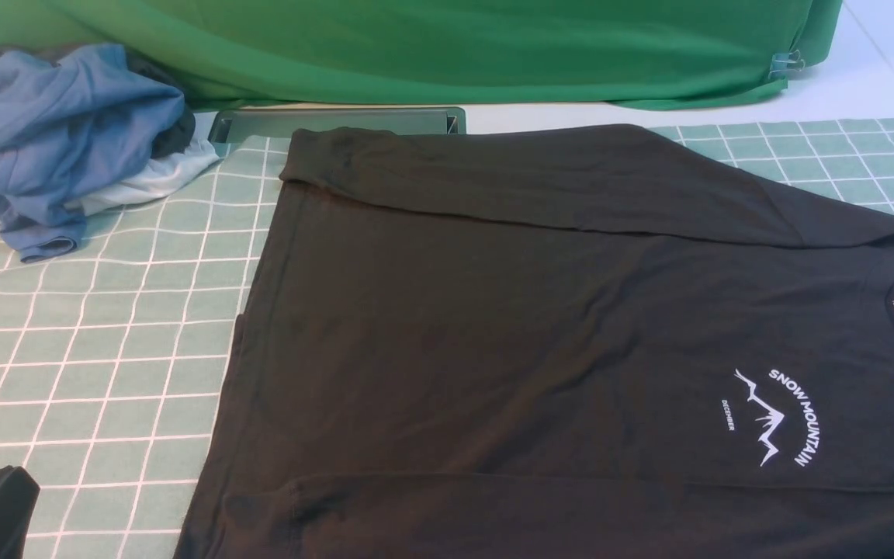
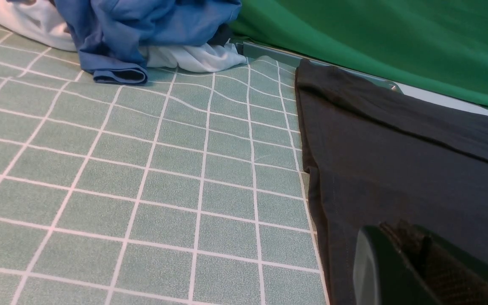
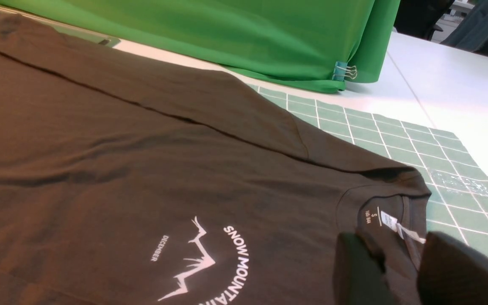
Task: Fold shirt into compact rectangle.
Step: 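Grasp the left edge of the dark T-shirt lying flat on the table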
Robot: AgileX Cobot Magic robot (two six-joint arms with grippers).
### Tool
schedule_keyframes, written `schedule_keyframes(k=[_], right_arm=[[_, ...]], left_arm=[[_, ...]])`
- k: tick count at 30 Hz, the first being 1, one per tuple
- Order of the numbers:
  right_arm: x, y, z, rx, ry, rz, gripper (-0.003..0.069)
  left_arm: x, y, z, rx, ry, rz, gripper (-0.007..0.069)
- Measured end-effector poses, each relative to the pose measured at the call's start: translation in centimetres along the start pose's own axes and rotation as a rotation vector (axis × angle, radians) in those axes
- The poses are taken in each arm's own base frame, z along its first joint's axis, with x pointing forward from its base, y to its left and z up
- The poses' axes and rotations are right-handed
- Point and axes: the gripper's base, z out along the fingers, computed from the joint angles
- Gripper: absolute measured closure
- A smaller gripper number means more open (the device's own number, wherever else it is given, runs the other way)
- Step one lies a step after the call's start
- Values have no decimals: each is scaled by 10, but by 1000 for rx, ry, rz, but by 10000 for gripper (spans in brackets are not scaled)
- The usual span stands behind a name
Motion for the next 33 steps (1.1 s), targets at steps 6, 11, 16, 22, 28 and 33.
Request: schedule_keyframes(k=[6, 11, 16, 22, 28, 33], right_arm=[[0, 0, 0, 0, 0, 0, 419], [0, 0, 0, 0, 0, 0, 419], [0, 0, 0, 0, 0, 0, 419], [0, 0, 0, 0, 0, 0, 419], [0, 0, 0, 0, 0, 0, 419], [-1, 0, 0, -4, -14, 39, 419]], left_arm=[[0, 0, 0, 0, 0, -1, 607], [0, 0, 0, 0, -1, -1, 607], [-3, -2, 0, 27, -30, -132, 607], [-7, -11, -1, 146, -11, -918, 607], [-9, -12, -1, 175, -19, -1127, 607], [-16, -7, -2, 168, -108, -1113, 607]])
